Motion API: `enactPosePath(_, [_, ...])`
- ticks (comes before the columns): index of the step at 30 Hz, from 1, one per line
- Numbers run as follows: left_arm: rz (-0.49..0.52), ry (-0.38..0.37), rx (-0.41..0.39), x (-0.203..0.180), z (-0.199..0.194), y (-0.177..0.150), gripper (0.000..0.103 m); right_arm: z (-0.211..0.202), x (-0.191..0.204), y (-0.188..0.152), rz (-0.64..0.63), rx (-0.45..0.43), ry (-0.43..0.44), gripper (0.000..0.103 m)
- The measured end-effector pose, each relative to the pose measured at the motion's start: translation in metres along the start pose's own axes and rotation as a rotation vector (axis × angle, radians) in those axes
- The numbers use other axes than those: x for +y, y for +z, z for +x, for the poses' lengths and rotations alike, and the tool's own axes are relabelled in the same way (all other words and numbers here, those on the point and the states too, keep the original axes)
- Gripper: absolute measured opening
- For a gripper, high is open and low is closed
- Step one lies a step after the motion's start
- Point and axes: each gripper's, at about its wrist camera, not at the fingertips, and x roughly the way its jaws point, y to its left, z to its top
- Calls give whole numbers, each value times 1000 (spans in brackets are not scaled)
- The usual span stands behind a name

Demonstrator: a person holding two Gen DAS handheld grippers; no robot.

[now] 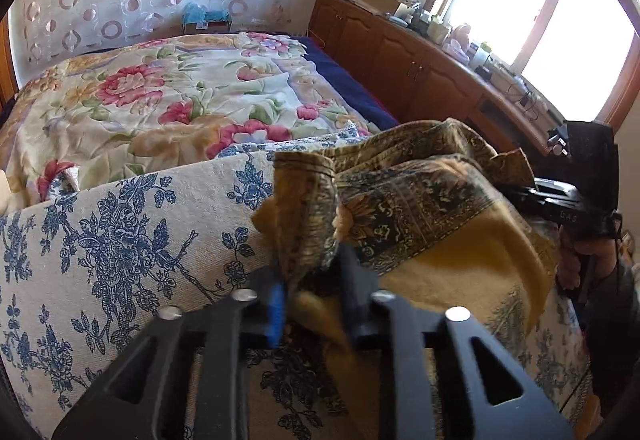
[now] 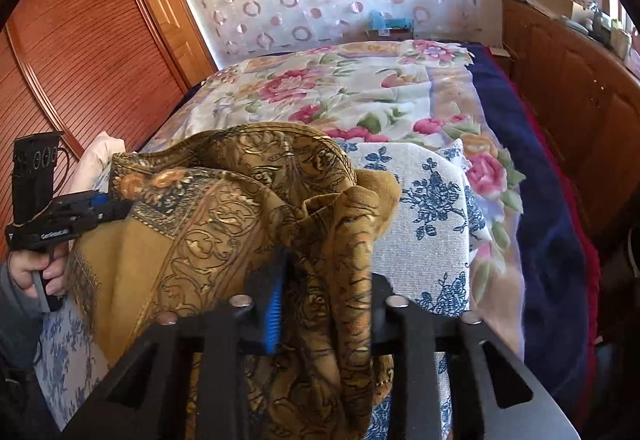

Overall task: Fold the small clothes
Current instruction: 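Lift the gold shirt bundle with both grippers and carry it toward the yellow plush toy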

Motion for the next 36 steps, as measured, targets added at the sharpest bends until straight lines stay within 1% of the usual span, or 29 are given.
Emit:
enactPosePath(1, [3, -10, -7, -3, -3, 0, 9, -1, 1, -1, -6, -9, -5, 17])
enactPosePath(2, [15, -9, -40, -6, -11, 0, 9, -3, 3, -1, -15, -20, -17, 15])
enactPosePath(6, [58, -22, -116, -22, -39, 0, 8, -13, 16, -4, -57, -67, -83, 14])
enactPosePath(10, [69, -34, -185, -30, -71, 0, 7, -34, 30, -3, -75, -143, -100, 13])
enactPosePath(15, [43, -18, -304, -25, -114, -4, 6, -61, 54, 7, -119, -235, -99, 13])
enactPosePath(18, [26, 8, -364, -17, -142, -11, 6, -67, 74, 10, -160, -270, -85, 13])
enactPosePath(25, [-4, 88, -448, 9, -196, -33, 6, -62, 125, 17, -257, -308, -23, 13])
enactPosePath(28, [-21, 135, -474, 23, -217, -46, 6, -52, 142, 24, -298, -315, 13, 13])
enactPosePath(30, [-47, 175, -508, 35, -231, -58, 6, -45, 152, 29, -323, -317, 36, 13])
enactPosePath(36, [-128, 274, -559, 70, -251, -84, 6, -14, 184, 58, -441, -305, 101, 13])
